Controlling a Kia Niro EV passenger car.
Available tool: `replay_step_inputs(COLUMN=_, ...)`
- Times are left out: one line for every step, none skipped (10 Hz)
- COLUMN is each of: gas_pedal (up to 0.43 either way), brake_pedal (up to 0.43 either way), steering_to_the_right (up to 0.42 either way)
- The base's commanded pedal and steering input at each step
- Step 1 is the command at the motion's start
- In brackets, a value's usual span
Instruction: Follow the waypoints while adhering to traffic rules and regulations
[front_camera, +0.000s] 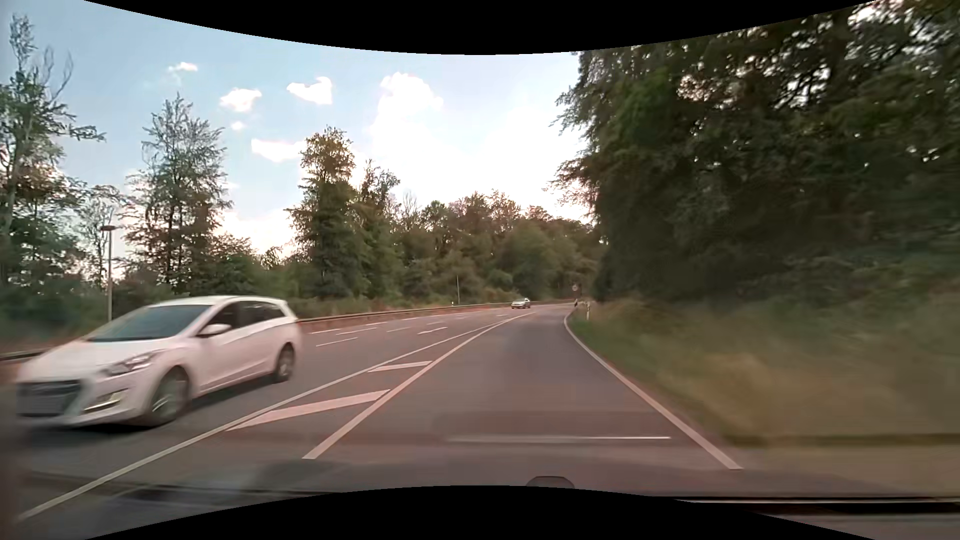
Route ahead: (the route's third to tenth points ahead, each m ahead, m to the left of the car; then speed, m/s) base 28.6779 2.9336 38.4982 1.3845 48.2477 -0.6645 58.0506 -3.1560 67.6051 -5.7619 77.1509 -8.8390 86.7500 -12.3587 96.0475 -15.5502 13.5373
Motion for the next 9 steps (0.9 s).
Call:
replay_step_inputs(gas_pedal=0.087, brake_pedal=0.0, steering_to_the_right=0.016)
replay_step_inputs(gas_pedal=0.047, brake_pedal=0.0, steering_to_the_right=0.016)
replay_step_inputs(gas_pedal=0.0, brake_pedal=0.0, steering_to_the_right=0.014)
replay_step_inputs(gas_pedal=0.0, brake_pedal=0.0, steering_to_the_right=0.013)
replay_step_inputs(gas_pedal=0.0, brake_pedal=0.0, steering_to_the_right=0.013)
replay_step_inputs(gas_pedal=0.0, brake_pedal=0.0, steering_to_the_right=0.013)
replay_step_inputs(gas_pedal=0.0, brake_pedal=0.0, steering_to_the_right=0.012)
replay_step_inputs(gas_pedal=0.0, brake_pedal=0.0, steering_to_the_right=0.012)
replay_step_inputs(gas_pedal=0.0, brake_pedal=0.0, steering_to_the_right=0.011)
